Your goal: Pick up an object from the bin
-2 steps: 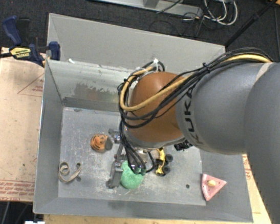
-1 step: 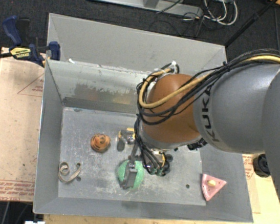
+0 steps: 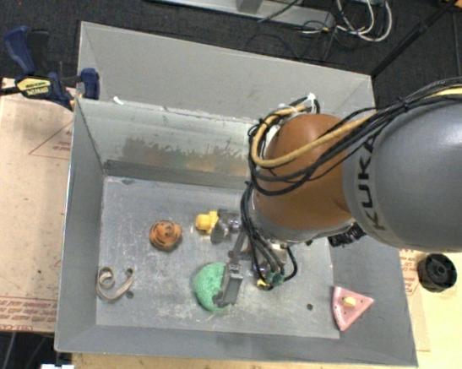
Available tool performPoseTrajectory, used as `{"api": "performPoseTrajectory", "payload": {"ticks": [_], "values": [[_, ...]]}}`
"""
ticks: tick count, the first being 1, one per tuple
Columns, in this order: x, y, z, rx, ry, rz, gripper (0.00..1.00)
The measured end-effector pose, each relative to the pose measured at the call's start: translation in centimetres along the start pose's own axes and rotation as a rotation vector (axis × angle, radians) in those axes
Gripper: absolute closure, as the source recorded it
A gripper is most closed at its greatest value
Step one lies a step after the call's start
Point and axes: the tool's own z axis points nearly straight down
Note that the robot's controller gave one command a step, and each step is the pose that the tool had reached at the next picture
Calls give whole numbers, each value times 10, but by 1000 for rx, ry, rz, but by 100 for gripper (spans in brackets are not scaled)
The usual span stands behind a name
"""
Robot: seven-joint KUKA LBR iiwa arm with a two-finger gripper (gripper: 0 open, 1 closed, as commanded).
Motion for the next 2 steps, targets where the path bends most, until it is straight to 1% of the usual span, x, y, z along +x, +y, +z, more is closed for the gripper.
{"api": "performPoseTrajectory", "payload": {"ticks": [1, 2], "values": [[-5, -21, 19, -6, -5, -32, 0], [-44, -33, 51, -2, -4, -9, 0]]}}
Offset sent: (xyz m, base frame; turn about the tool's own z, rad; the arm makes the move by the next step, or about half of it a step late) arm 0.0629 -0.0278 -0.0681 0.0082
